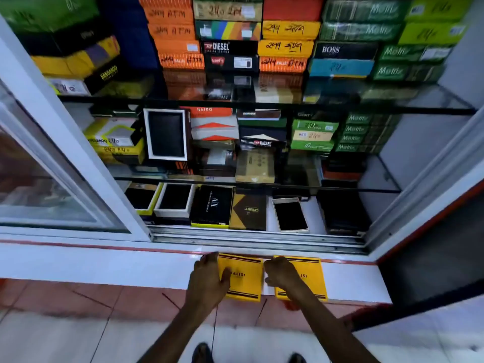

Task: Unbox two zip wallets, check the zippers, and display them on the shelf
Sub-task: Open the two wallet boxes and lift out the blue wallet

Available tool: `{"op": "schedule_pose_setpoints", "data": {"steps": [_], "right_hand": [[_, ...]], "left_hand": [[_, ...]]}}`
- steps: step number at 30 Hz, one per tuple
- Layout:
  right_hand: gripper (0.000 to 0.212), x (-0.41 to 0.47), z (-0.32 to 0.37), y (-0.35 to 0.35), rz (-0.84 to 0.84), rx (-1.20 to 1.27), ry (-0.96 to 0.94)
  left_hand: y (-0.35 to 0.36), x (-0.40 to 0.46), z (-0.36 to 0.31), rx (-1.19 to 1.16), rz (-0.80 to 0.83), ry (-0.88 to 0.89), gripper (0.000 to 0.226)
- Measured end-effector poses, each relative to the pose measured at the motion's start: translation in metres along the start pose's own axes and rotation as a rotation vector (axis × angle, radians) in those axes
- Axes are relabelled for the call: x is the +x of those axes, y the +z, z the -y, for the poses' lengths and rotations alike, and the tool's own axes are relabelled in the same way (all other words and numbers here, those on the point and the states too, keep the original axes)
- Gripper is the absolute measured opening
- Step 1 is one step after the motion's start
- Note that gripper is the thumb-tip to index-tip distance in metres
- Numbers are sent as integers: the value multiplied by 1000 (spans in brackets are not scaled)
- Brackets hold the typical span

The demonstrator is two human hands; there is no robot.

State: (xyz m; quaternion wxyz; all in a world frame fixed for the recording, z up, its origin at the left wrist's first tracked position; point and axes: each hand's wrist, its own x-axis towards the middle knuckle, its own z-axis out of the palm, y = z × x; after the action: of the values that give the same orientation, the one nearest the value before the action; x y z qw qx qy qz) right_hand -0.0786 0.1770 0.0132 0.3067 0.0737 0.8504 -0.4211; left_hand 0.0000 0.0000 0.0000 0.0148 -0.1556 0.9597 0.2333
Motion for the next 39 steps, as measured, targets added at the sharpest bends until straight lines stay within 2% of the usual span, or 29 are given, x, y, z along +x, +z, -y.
{"op": "schedule_pose_setpoints", "data": {"steps": [2,3,4,5,6,7,8,11,13,15,18,21,24,27,29,31,34,37,39], "right_hand": [[28,7,-3,8,0,27,29],[16,8,-3,11,44,100,100],[13,10,-3,13,87,52,120],[31,18,-6,16,129,42,111],[39,18,-7,14,123,62,91],[35,19,-1,14,160,186,114],[28,16,5,9,166,180,105],[40,12,11,2,235,356,229],[37,9,10,-2,285,364,183],[35,10,8,-4,267,189,47],[37,14,3,-4,257,143,-14],[27,15,3,1,175,24,11],[18,23,-4,9,-36,-217,-56],[20,28,-12,16,-217,-368,-177],[22,27,-11,16,-246,-418,-228],[19,22,-9,12,-256,-375,-274],[10,19,-13,-1,-307,-248,-274],[9,20,-17,-11,-310,-90,-225],[18,17,-13,-8,-278,-30,-211]], "left_hand": [[6,3,-1,-48,77,-50,50],[9,3,-2,-81,99,-65,46],[9,3,-5,-118,131,-91,45],[12,4,-7,-133,136,-104,47],[15,5,-7,-141,145,-125,53],[17,7,-8,-139,152,-148,64],[18,7,-10,-133,164,-171,76],[21,5,-15,-115,174,-232,104],[22,1,-22,-111,155,-266,114],[24,-2,-28,-103,128,-296,119],[29,1,-32,-109,119,-350,122],[18,4,-36,-266,108,-382,106],[0,3,-23,-697,100,-344,63],[-18,-2,0,-1121,81,-423,50],[-22,-6,16,-1290,42,-469,32],[-25,-10,28,-1413,-70,-552,15],[-21,-19,40,-1581,-203,-651,20],[-12,-25,34,-1587,-212,-661,24],[-6,-27,23,-1564,-188,-662,22]]}}
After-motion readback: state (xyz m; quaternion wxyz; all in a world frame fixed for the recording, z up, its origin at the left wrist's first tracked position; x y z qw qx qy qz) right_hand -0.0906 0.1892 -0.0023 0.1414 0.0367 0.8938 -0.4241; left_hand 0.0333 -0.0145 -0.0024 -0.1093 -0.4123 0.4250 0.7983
